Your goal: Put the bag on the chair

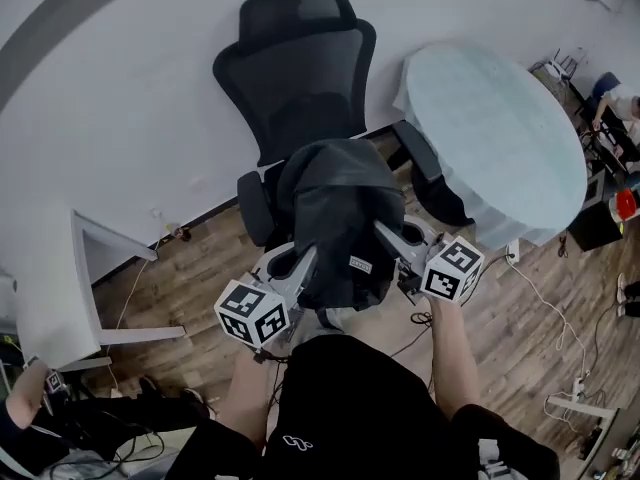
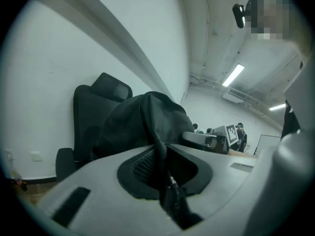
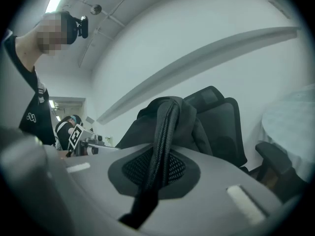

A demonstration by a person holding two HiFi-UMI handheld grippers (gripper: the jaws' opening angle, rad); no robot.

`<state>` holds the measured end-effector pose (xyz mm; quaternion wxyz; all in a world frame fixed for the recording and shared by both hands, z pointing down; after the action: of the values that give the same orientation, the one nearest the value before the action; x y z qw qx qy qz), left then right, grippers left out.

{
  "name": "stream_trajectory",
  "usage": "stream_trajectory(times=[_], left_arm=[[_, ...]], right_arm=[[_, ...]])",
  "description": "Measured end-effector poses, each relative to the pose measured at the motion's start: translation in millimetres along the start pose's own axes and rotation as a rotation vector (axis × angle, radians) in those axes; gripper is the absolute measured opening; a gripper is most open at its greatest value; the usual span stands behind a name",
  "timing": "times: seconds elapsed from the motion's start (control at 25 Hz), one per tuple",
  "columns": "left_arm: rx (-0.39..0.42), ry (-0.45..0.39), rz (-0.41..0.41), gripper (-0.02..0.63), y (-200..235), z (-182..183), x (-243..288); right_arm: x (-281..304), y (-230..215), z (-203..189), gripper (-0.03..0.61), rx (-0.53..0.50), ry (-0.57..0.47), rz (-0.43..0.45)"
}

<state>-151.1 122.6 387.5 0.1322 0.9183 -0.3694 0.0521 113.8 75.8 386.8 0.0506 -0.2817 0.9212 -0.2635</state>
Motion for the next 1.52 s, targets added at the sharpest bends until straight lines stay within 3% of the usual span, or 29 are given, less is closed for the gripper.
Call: stream_trajectory(times=[0.08,0.2,0.36,0.92,1.52], left_arm=[[-0.031,0.023,-0.022,0.040,37.0,7.8,21.3],[-0.011,0.075,-0.061,0.040,86.7,22.7,62.8],[-0.039,0.125,-0.073,0.040,127.7,26.6,99.9],[-0.173,0.196,0.038,0.040,199.9,7.6,160.5],[-0.272,0.181,0.169,0.041,275.6,-18.9,239.0]], right_arm=[[32.7,-27.1,15.1,0.029,0.019,0.012,0.019],[75.1,-73.3,37.1,0.029,0.042,0.003,0.018],[110.6,-117.9,51.8,0.029,0.077,0.035,-0.001],[174.7,-203.8,65.0,0.029,0.118,0.193,-0.003],[239.6,-302.1,70.3,0.031,0.133,0.244,-0.060]])
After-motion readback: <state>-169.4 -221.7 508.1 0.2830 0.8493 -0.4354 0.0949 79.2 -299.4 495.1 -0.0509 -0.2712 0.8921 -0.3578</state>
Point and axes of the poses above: the fingertips, and each gripper's own axes: x forward along the fingers, y to its left, z out of its top, the point moved 10 cm from there along -x, backward along the fingers, and after that the axes turned 11 degrees about x, right-handed, at the moved point
